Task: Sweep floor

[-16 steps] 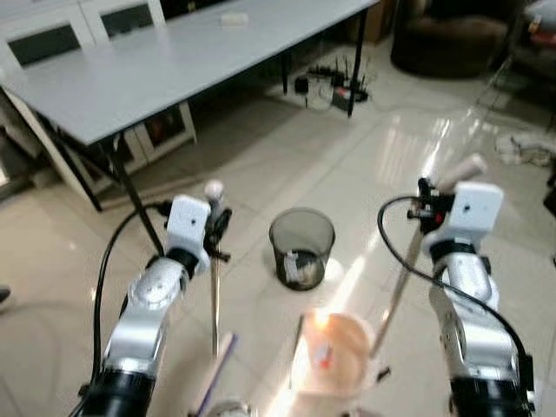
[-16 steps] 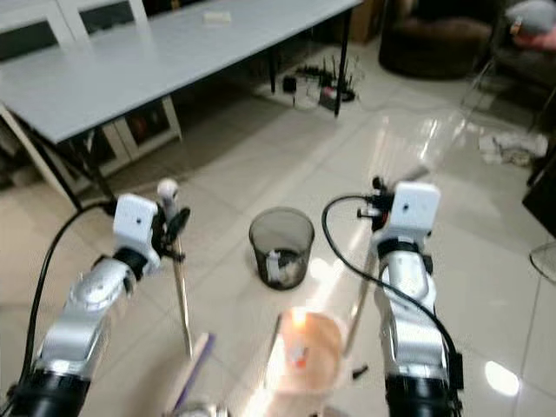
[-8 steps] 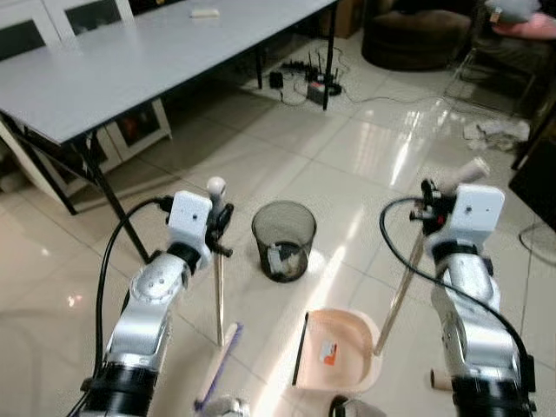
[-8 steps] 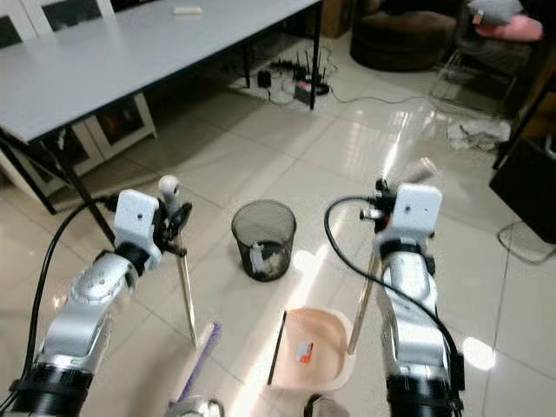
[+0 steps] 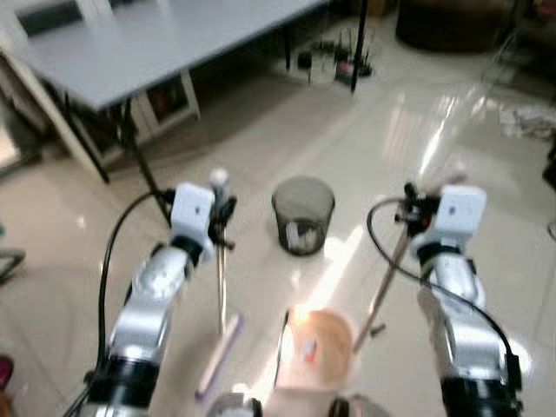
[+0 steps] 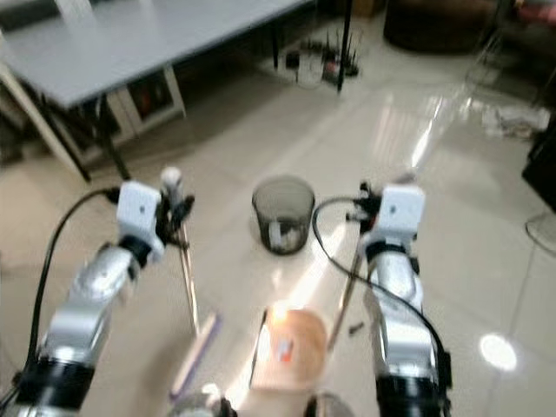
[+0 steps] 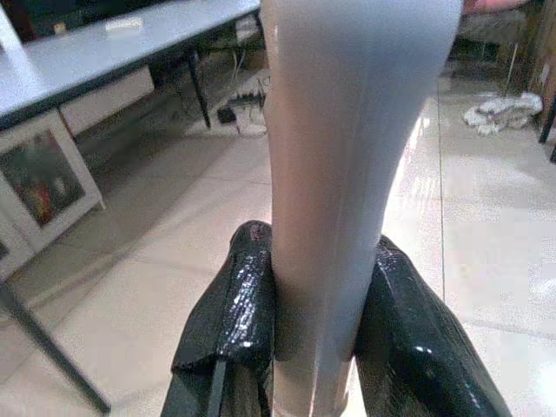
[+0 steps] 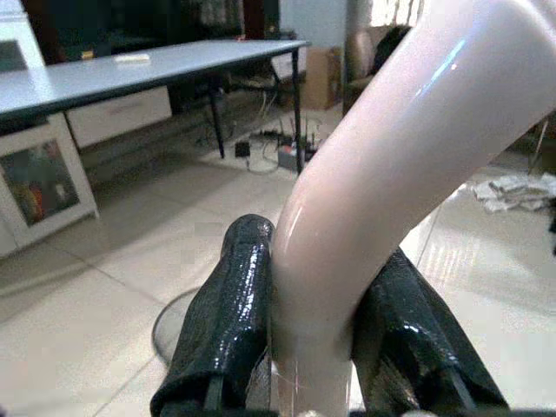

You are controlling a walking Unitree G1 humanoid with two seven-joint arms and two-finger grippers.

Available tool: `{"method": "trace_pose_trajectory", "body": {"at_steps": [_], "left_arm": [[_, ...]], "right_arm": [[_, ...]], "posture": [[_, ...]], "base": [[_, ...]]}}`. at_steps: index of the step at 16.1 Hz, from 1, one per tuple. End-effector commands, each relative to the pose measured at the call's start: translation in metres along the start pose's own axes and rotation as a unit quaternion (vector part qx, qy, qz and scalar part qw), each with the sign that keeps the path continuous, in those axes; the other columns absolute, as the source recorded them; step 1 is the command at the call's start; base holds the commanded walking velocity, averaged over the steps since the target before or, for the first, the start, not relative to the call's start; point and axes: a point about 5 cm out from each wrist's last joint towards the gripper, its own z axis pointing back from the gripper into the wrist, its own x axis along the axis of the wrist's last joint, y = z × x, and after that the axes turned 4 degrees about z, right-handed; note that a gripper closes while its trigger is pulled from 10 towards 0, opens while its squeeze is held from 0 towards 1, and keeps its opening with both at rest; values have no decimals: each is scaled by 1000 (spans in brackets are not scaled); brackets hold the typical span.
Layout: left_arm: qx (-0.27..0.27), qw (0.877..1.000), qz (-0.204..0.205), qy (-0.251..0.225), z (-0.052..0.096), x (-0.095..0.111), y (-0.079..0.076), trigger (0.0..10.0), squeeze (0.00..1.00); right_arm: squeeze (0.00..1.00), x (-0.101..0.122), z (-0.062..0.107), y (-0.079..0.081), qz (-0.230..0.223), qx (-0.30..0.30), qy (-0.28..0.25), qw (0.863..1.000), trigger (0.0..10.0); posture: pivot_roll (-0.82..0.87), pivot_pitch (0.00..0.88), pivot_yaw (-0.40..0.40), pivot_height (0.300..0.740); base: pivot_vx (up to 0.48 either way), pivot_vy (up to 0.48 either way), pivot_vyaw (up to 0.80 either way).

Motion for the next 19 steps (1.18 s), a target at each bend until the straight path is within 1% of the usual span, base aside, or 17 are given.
{"method": "trace_pose_trajectory", "body": {"at_steps": [1, 6, 7, 9, 11, 12, 14, 16, 17, 19], "left_arm": [[-2, 1000, -11, -7, 0, 4, 2, 10000, 0], [-4, 1000, -13, -8, -3, 5, 3, 10000, 0], [-6, 1000, -22, -9, -2, 5, 2, 10000, 0], [-7, 1000, -23, -11, -1, 4, 0, 10000, 0], [-8, 1000, -24, -11, 0, 2, -1, 10000, 0], [-8, 1000, -24, -11, 0, 1, -1, 10000, 0], [-2, 1000, -10, -8, 2, -1, 0, 10000, 0], [13, 1000, -16, -12, 0, 1, 7, 10000, 0], [18, 1000, -18, -16, -1, 3, 9, 10000, 0], [21, 999, -26, -20, -3, 6, 11, 10000, 0]], "right_arm": [[0, 3, 2, 1, -17, 0, -4, 1000, 10000], [0, 0, 4, 1, -20, -2, 15, 1000, 10000], [0, -5, 5, 1, -20, -6, 30, 999, 10000], [0, -8, 7, 0, -7, -8, 42, 999, 10000], [0, -7, 7, 2, -29, -6, 46, 999, 10000], [0, -6, 8, 2, -25, -3, 45, 999, 10000], [0, -4, 10, 3, -26, -1, 43, 999, 10000], [0, -2, 7, 2, -33, -9, 42, 999, 10000], [0, -1, 4, 0, -30, -16, 45, 998, 10000], [0, 1, 1, 1, -36, -14, 52, 998, 10000]], "posture": [[23, 71, 68, 740], [21, 73, 70, 740], [19, 74, 70, 740], [18, 66, 68, 740], [11, 53, 63, 740], [11, 53, 63, 740], [11, 45, 52, 740], [18, 55, 43, 740], [18, 47, 39, 740], [21, 63, 35, 740]], "base": [[0, 0, -563], [0, 0, -745], [0, 0, 0], [0, -120, 0], [0, -246, 0], [0, -247, 0], [0, 0, -800], [0, 0, -800], [0, 0, -800], [0, 0, -800]]}}
